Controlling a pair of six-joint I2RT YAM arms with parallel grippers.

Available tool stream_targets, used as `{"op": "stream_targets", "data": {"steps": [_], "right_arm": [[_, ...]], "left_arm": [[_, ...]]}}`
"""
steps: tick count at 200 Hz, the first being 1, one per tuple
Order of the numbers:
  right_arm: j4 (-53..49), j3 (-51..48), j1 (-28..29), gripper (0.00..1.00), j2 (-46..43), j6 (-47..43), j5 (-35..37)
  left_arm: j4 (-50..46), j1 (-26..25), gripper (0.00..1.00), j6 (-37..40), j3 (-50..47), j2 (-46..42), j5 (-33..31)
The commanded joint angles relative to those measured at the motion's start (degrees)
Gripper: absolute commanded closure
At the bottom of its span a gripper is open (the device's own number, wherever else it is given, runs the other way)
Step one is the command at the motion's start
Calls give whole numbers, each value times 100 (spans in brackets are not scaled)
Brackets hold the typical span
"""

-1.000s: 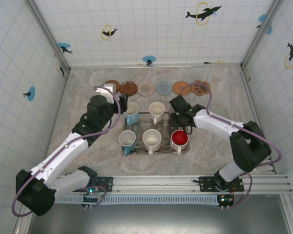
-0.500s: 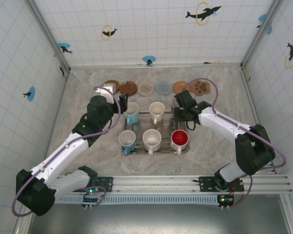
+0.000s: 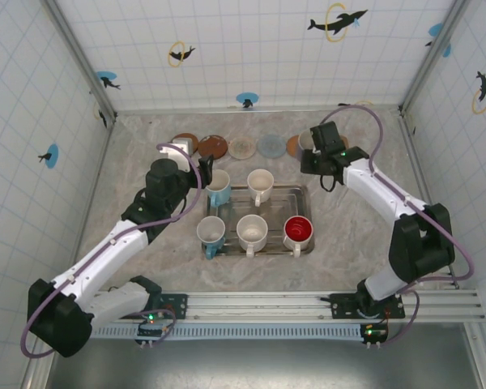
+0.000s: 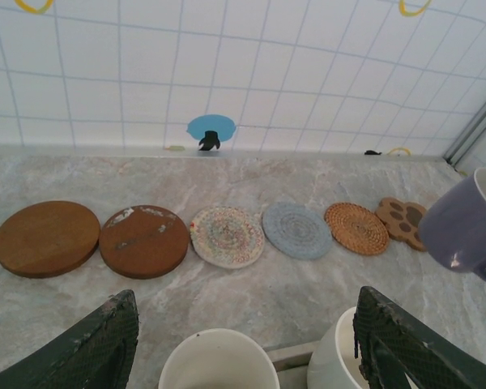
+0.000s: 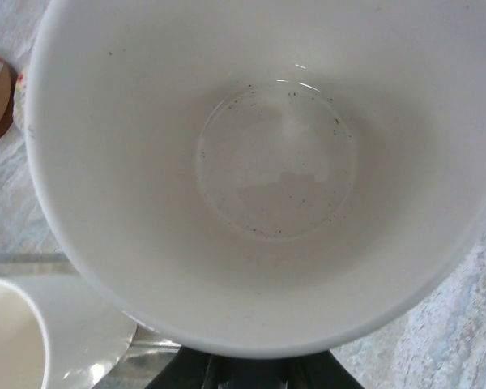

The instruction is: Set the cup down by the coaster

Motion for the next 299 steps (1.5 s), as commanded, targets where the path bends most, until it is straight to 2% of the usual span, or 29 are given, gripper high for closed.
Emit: {"op": "stream_targets", "data": {"steps": [1, 88, 135, 167, 203, 299], "right_arm": [[223, 458, -250, 100, 128, -106, -84], [424, 1102, -1015, 100, 945, -167, 123], [63, 2063, -1215, 100, 1875, -454, 301], [-31, 2507, -1371, 100, 2305, -499, 169], [-43, 2644, -1468, 100, 2568, -583, 30], [118, 2629, -1558, 100, 2826, -612, 211]], "left_arm": [[179, -21, 30, 28, -37, 52, 11], [505, -26, 30, 49, -50, 368, 200], [599, -26, 31, 57, -86, 387, 153], [571, -26, 31, 57, -79, 406, 104], [540, -26, 31, 62, -57, 404, 68], [505, -26, 31, 13, 0, 493, 50]]}}
